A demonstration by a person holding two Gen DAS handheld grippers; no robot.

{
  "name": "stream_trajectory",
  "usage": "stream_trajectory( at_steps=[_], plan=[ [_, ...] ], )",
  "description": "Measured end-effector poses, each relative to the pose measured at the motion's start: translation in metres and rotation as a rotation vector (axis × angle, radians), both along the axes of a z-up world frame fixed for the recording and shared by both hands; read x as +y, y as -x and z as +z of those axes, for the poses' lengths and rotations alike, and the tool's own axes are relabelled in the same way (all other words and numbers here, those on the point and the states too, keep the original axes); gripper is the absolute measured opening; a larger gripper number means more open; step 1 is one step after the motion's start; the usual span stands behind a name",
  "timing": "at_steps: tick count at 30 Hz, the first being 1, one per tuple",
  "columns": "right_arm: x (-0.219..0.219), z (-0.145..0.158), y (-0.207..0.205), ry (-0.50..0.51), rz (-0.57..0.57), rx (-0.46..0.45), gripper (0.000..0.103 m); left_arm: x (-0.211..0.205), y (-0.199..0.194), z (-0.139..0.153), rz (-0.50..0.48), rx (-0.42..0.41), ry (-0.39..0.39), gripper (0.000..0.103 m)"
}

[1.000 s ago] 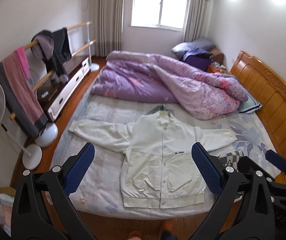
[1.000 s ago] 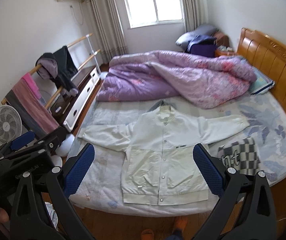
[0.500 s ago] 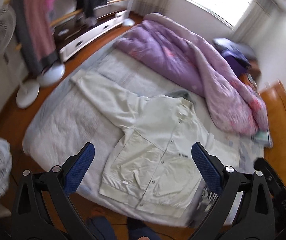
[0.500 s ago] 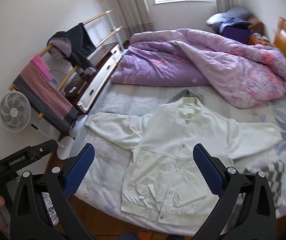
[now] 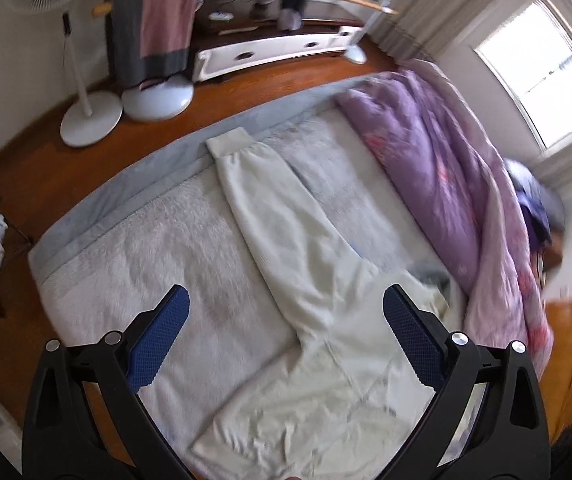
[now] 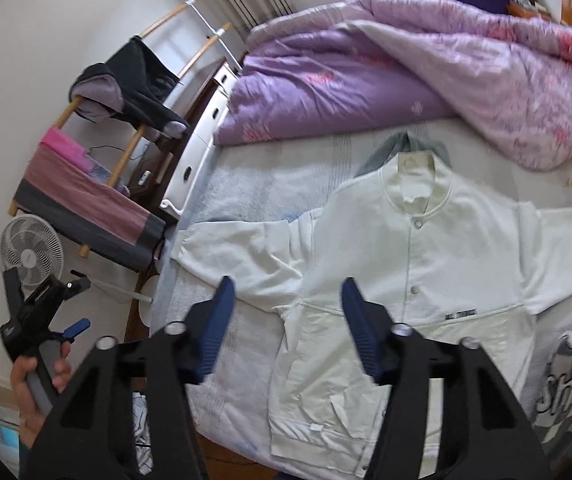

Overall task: Fold large clothes
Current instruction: 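Lower the left tool to the jacket sleeve cuff and close on it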

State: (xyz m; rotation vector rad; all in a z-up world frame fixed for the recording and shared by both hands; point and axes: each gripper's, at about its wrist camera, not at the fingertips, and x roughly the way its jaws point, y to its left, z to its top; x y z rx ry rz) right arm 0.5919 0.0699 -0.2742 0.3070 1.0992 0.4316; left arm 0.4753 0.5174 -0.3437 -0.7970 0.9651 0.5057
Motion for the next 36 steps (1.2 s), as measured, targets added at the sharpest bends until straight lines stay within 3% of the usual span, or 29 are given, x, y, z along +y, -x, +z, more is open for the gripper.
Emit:
stream_trajectory(
  at_steps=[3,6,7,16,19,20,23,25,28,30,32,33,35,36],
  plan=[
    [0.021,-0.036,-0.019,-0.001,-0.016,0.047,0.025,0.06,-0.028,-0.049,0.036,0.011,0.055,0.098],
    [0.046,-0.073,-0.034,0.026,-0.011,0.083,0.005,0.106,-0.057,-0.093,0.069,0.036,0.049,0.097],
    [0.057,-0.089,-0.04,0.041,-0.004,0.099,0.003,0.117,-0.064,-0.105,0.077,0.033,0.058,0.097],
    [0.11,-0.182,-0.075,0.113,-0.026,0.19,0.002,0.204,-0.127,-0.247,0.13,0.084,0.145,0.096],
    [0.118,-0.204,-0.082,0.119,-0.033,0.22,0.002,0.223,-0.137,-0.283,0.152,0.089,0.181,0.079],
    [0.122,-0.213,-0.084,0.121,-0.033,0.23,0.002,0.229,-0.14,-0.294,0.157,0.093,0.191,0.079],
    [0.128,-0.232,-0.09,0.12,-0.037,0.253,0.002,0.236,-0.148,-0.308,0.16,0.084,0.179,0.078],
    [0.132,-0.239,-0.092,0.126,-0.033,0.26,0.002,0.238,-0.153,-0.304,0.158,0.033,0.154,0.078],
    [0.137,-0.248,-0.096,0.128,-0.019,0.271,0.002,0.239,-0.161,-0.306,0.144,0.059,0.115,0.061],
    [0.143,-0.255,-0.098,0.134,-0.005,0.28,0.002,0.241,-0.165,-0.31,0.138,0.042,0.127,0.052],
    [0.147,-0.262,-0.1,0.136,0.004,0.293,0.002,0.245,-0.17,-0.312,0.119,0.018,0.149,0.036],
    [0.149,-0.265,-0.101,0.138,0.007,0.299,0.002,0.246,-0.172,-0.314,0.116,0.017,0.156,0.034],
    [0.154,-0.271,-0.103,0.135,0.019,0.301,0.002,0.251,-0.169,-0.313,0.132,-0.013,0.166,0.011],
    [0.157,-0.273,-0.105,0.137,0.023,0.3,0.002,0.254,-0.167,-0.312,0.143,-0.039,0.183,0.009]
  ],
)
